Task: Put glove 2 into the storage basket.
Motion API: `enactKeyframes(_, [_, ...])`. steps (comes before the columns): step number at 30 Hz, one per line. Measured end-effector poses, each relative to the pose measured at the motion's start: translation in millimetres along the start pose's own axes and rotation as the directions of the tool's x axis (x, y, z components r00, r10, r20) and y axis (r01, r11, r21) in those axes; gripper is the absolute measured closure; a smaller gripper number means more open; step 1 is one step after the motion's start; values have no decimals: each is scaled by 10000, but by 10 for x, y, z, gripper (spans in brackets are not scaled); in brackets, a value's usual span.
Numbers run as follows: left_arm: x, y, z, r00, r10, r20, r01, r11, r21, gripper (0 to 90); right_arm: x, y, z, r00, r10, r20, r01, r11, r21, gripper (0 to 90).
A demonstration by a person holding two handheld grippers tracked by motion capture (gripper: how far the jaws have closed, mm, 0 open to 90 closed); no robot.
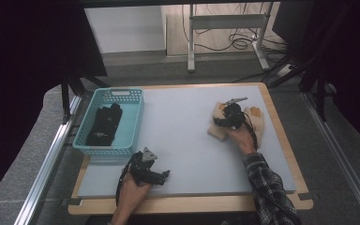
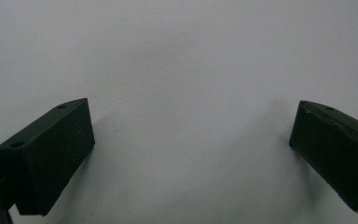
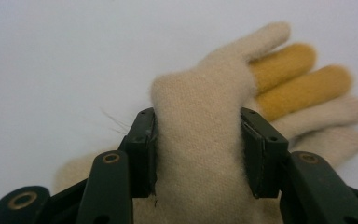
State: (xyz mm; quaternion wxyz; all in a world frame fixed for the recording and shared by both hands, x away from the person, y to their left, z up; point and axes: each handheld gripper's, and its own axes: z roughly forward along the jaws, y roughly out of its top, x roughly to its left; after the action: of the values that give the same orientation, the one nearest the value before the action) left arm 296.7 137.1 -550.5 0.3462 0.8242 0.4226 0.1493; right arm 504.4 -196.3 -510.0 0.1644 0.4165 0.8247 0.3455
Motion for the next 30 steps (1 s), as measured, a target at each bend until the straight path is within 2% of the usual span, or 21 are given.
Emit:
enactKeyframes(3, [-1, 0, 0, 10000, -4, -1, 4, 10000, 0, 0, 63, 29, -150, 9992, -120, -391, 109, 9995, -288, 518])
enactKeyframes(5, [0, 0, 0, 10000, -2, -2, 2, 10000, 2, 0, 147, 51, -280, 9978, -386, -534, 363, 9984, -428, 517])
enactKeyframes(10, [1, 0, -2, 10000, 23, 0, -23, 10000, 26, 0, 468, 66, -612, 9901, -724, -1206, 606, 9933, -987, 508])
enactKeyframes(12, [1, 0, -2, 10000, 19, 1, -19, 10000, 25, 0, 660, 50, -732, 9822, -987, -1596, 810, 9902, -1136, 503])
enactKeyframes(15, [2, 0, -3, 10000, 43, -8, -43, 10000, 31, 0, 903, -7, -788, 9737, -1409, -1788, 1226, 9864, -1097, 494])
enactKeyframes(16, [2, 0, -3, 10000, 44, -20, -44, 10000, 35, 0, 1002, -55, -776, 9704, -1560, -1842, 1396, 9853, -988, 490])
enactKeyframes(19, [3, 0, -3, 10000, 58, -25, -57, 10000, 29, 0, 1177, -208, -678, 9654, -1784, -1903, 1677, 9833, -715, 479])
enactKeyframes(23, [1, -1, -3, 10000, 36, -15, -36, 10000, 32, 0, 1288, -398, -553, 9591, -1713, -2253, 1634, 9851, -535, 432])
enactKeyframes(26, [2, 0, -3, 10000, 52, -15, -52, 10000, 31, 0, 1325, -455, -544, 9532, -1793, -2433, 1704, 9837, -574, 366])
enactKeyframes(30, [1, -1, -3, 10000, 25, -10, -25, 10000, 30, 0, 1216, -411, -645, 9609, -1671, -2209, 1502, 9844, -915, 340])
